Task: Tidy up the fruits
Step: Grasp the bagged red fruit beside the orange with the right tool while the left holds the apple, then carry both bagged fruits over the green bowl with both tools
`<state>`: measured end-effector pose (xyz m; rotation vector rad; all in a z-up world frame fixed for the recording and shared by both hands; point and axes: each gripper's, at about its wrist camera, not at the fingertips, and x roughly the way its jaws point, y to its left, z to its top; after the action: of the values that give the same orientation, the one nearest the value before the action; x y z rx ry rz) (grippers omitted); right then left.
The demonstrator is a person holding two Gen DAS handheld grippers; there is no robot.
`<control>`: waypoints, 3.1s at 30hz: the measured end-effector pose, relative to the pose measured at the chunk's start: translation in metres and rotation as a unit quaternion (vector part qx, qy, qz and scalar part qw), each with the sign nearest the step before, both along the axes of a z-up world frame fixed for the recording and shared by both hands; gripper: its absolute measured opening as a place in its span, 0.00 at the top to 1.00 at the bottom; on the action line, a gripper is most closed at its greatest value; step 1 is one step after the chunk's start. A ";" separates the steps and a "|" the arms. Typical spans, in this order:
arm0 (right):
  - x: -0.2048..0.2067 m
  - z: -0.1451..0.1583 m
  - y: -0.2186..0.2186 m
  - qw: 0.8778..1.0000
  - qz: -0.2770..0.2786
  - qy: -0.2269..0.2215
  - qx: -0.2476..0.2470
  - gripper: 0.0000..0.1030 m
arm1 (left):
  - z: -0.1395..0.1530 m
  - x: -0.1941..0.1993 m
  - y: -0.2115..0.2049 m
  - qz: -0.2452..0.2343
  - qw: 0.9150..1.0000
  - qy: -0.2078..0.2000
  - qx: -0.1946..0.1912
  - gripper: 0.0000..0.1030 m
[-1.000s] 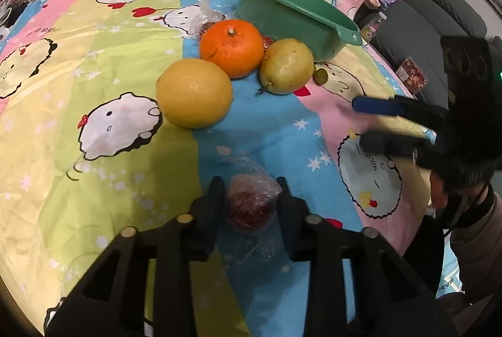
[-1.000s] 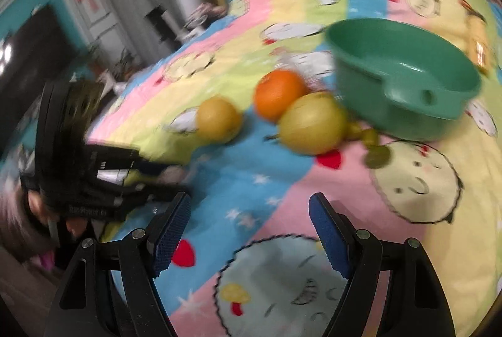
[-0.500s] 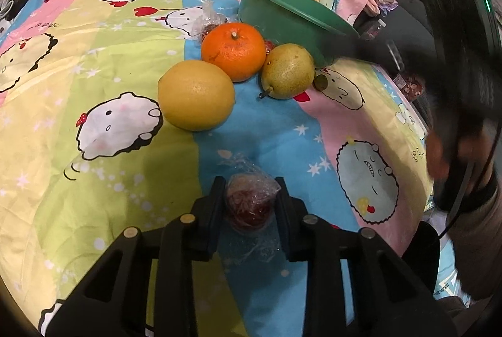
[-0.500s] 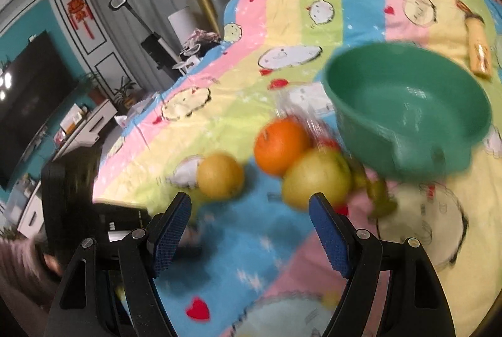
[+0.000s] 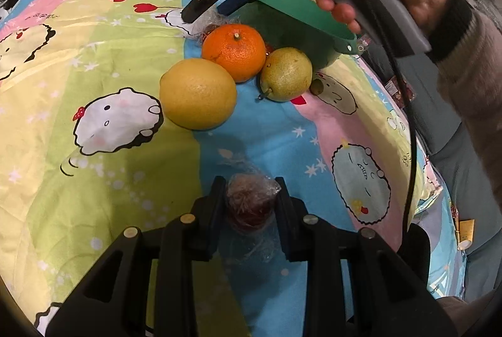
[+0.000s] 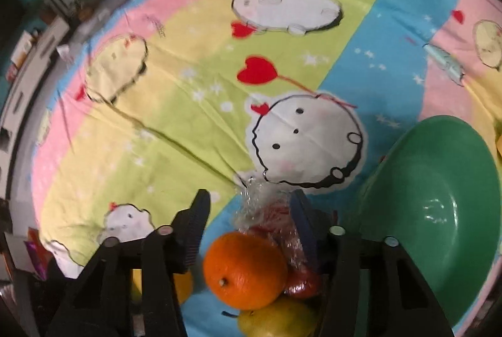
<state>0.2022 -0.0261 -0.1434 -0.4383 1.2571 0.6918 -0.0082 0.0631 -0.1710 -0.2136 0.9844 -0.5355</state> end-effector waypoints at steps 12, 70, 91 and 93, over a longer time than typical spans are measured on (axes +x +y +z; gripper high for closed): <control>-0.002 -0.028 0.034 0.978 0.063 -0.001 -0.197 0.60 | 0.001 -0.001 0.001 -0.004 1.000 0.000 -0.007 0.71; -0.085 0.094 -0.229 0.928 -0.156 -0.113 0.318 0.69 | 0.135 0.072 -0.064 0.015 0.990 -0.140 -0.010 0.72; -0.087 0.079 -0.247 0.904 -0.208 -0.179 0.329 0.69 | 0.129 0.123 -0.107 0.021 0.992 -0.125 0.025 0.72; -0.085 0.078 -0.249 0.902 -0.211 -0.181 0.331 0.69 | 0.127 0.127 -0.111 0.020 0.992 -0.123 0.029 0.72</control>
<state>0.1170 -0.2748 -0.0658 0.2622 0.6651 0.5843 0.1188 -0.0481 -0.0438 -0.1119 0.7524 -0.4822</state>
